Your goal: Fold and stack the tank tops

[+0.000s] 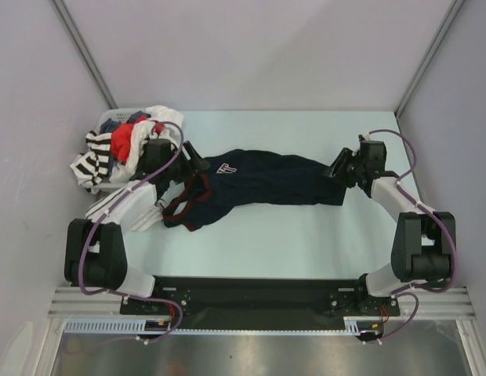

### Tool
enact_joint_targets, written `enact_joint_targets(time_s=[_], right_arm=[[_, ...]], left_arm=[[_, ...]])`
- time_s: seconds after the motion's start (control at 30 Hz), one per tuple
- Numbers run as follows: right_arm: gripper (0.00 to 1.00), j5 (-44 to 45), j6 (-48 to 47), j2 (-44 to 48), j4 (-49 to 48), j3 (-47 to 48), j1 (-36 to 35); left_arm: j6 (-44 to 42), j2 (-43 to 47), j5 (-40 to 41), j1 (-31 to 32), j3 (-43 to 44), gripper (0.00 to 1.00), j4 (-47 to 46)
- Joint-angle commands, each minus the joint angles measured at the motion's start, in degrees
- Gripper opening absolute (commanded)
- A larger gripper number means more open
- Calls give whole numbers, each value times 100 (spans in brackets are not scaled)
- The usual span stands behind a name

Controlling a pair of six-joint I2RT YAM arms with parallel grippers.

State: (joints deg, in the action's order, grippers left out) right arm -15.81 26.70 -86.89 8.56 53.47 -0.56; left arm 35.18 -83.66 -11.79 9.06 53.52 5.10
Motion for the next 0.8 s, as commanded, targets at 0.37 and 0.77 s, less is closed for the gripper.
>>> enact_joint_targets(time_s=[0.37,0.77], right_arm=[[45,299,46,322,-451,-821,12],[45,394,397,-144,-970,-1006,12]], left_arm=[[-310,763,485,360,-755,77,-273],[-310,754,423,360,-948,77,-396]])
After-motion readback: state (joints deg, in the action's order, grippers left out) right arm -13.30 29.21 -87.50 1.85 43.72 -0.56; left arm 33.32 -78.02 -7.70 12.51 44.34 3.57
